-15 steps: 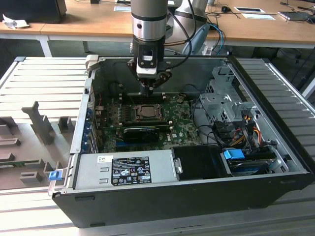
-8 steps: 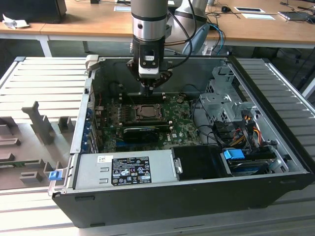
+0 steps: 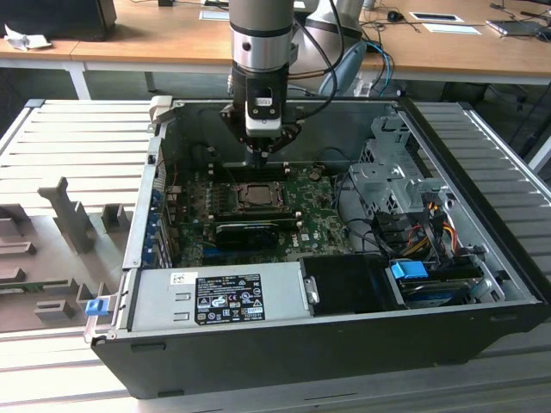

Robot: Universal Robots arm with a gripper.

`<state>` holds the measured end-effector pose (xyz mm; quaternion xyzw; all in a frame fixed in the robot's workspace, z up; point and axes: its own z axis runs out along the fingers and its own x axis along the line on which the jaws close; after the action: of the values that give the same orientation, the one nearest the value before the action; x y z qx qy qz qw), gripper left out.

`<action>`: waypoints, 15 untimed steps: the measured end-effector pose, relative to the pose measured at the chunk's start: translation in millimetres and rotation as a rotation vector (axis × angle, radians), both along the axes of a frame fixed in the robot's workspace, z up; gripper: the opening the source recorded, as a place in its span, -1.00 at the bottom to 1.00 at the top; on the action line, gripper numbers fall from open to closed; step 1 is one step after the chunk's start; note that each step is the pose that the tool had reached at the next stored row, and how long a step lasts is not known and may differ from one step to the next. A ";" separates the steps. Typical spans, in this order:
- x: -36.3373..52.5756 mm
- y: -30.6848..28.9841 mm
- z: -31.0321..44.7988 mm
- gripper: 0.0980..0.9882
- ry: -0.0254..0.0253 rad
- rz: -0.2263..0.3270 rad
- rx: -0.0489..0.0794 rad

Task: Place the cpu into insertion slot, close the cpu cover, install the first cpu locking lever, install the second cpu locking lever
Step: 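Install the first cpu locking lever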

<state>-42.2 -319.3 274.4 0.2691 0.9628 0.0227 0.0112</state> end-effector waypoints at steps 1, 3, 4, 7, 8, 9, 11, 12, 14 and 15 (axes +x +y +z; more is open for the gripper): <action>0.0 0.0 0.0 -0.98 0.0001 0.014 0.000; 0.0 0.0 0.0 -0.98 0.0000 0.037 0.000; 0.0 0.0 0.0 -0.98 0.0000 0.045 0.000; 0.0 0.0 0.0 -0.98 0.0001 0.078 0.000; 0.0 0.0 0.0 -0.98 0.0000 0.118 0.000; 0.0 0.0 0.0 -0.98 0.0000 0.156 0.000; 0.0 0.0 -0.1 -0.98 0.0000 0.196 0.000; 0.0 0.0 -0.1 -0.98 0.0000 0.214 0.000; -0.1 0.0 -0.1 -0.98 0.0000 0.246 0.000; -0.2 0.0 -0.1 -0.98 0.0000 0.257 0.000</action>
<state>-42.4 -319.3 274.3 0.1435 0.9893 0.0239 0.0082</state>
